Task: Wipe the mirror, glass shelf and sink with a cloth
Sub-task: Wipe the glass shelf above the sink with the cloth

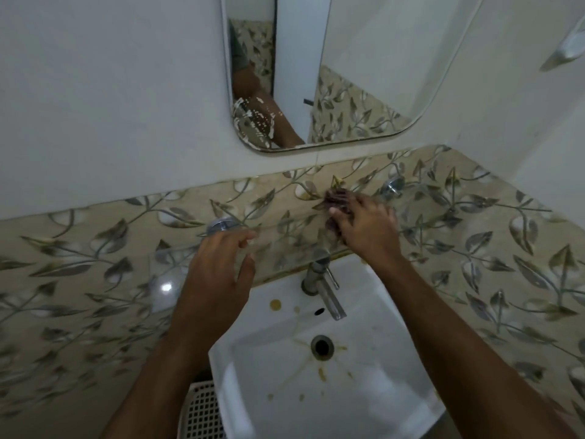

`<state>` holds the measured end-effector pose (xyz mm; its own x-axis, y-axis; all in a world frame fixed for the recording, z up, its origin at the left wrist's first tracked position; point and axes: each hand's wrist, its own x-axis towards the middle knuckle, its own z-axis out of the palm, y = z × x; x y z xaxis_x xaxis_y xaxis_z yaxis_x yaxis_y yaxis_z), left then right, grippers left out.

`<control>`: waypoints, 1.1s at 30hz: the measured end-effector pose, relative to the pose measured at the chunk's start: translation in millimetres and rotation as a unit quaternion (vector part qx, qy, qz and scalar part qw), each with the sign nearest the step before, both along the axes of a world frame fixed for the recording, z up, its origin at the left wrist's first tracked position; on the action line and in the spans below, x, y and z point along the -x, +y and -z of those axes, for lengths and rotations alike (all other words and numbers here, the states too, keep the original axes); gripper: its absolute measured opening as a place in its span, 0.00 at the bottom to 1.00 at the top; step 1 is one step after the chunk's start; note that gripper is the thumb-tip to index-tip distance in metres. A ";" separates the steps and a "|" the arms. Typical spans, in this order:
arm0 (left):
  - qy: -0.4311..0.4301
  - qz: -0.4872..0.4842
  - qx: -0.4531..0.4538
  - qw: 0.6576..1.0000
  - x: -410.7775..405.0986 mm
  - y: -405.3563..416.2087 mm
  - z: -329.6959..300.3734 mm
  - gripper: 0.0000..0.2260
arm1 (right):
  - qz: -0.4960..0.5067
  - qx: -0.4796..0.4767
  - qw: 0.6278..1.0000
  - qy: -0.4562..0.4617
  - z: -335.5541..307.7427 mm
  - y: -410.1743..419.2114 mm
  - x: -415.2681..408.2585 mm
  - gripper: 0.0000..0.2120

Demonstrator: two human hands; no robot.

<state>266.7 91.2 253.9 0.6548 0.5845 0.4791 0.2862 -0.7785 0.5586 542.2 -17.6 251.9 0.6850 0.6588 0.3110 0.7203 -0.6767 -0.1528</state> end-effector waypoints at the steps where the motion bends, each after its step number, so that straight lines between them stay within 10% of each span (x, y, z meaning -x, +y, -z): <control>1: 0.002 -0.012 -0.003 1.000 7.1 3.5 0.1 0.16 | 0.031 -0.005 0.999 0.009 0.4 1.2 -0.1 0.32; 15: -0.070 -0.115 0.036 0.990 69.9 0.8 -19.4 0.11 | -0.196 -0.026 0.980 0.018 1.3 63.5 219.8 0.34; 24: -0.057 -0.226 0.168 0.958 111.2 3.5 -2.6 0.16 | -0.083 -0.055 0.994 0.044 7.4 79.0 223.8 0.32; 33: -0.045 -0.237 0.139 0.960 121.1 0.2 -7.1 0.17 | -0.368 -0.034 0.929 0.009 16.8 84.7 286.8 0.27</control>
<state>145.6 91.3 261.0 0.2470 0.9202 0.3036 0.5115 -0.3900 0.7657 255.4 67.1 235.1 0.0610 0.9298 0.3630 0.9811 0.0110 -0.1932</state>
